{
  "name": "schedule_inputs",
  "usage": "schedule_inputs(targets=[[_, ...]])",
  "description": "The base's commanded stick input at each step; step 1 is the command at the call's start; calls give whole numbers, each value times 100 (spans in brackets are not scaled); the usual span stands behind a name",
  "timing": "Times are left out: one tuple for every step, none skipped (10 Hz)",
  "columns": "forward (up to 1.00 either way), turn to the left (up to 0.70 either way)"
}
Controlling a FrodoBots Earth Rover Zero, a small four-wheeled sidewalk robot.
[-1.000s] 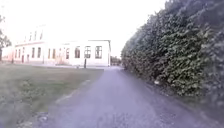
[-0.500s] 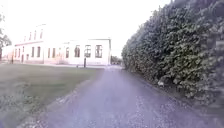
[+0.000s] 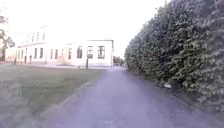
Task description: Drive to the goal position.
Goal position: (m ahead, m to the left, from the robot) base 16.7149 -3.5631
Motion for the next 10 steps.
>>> schedule_inputs(targets=[[50,0],[50,0],[50,0],[50,0],[50,0],[50,0],[50,0],[50,0],[50,0],[50,0]])
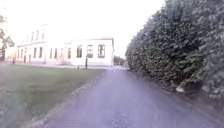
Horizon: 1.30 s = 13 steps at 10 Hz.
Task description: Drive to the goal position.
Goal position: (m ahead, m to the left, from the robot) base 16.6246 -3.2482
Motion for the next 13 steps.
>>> schedule_inputs(targets=[[50,0],[50,0],[50,0],[50,0],[50,0],[50,0],[50,0],[50,0],[50,0],[50,0],[50,0],[50,0],[50,0]])
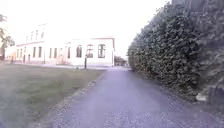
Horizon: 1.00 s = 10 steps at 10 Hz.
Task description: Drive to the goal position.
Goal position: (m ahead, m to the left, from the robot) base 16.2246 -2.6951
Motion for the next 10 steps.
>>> schedule_inputs(targets=[[50,0],[50,0],[50,0],[50,0],[50,0],[50,0],[50,0],[50,0],[50,0],[50,0]])
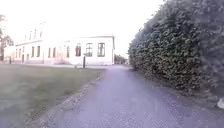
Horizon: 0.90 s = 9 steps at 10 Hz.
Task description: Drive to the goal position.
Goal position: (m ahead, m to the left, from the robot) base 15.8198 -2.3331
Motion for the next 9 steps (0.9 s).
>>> schedule_inputs(targets=[[50,0],[50,0],[50,0],[50,0],[50,0],[50,0],[50,0],[50,0],[50,0]])
